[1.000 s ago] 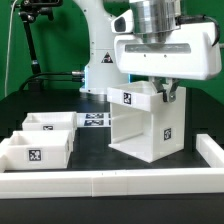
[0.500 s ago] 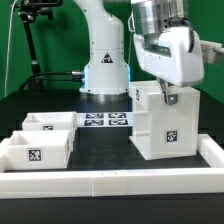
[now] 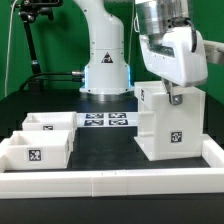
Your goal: Assemble drawer
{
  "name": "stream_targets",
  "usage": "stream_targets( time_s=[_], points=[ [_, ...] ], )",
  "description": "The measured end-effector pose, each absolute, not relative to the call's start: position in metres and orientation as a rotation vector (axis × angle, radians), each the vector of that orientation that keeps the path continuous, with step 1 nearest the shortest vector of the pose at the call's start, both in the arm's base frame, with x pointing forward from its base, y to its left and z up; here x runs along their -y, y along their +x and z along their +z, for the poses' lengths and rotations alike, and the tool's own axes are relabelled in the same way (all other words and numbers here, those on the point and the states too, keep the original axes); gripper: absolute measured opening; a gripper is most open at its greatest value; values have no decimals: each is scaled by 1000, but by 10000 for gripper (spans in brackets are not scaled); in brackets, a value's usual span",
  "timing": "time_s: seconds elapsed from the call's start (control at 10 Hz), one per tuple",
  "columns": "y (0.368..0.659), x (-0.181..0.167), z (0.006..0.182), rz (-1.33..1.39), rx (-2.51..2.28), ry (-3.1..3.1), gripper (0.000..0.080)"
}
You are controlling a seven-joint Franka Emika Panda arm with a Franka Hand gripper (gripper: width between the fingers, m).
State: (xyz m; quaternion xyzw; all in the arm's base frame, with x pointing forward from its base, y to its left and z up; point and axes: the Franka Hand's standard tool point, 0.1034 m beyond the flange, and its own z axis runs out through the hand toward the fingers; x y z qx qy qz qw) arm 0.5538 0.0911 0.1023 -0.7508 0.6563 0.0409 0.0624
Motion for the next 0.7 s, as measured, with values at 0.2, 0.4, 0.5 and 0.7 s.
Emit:
stream_targets(
  time_s=[0.2,0.4,0.5,0.7],
  points=[
    [577,-86,104,103,-1955,-2277,38],
    [594,-84,107,81,-1949,-2259,38],
    [593,-86,106,84,-1940,-2267,38],
    [593,-87,106,88,-1937,-2268,38]
  ],
)
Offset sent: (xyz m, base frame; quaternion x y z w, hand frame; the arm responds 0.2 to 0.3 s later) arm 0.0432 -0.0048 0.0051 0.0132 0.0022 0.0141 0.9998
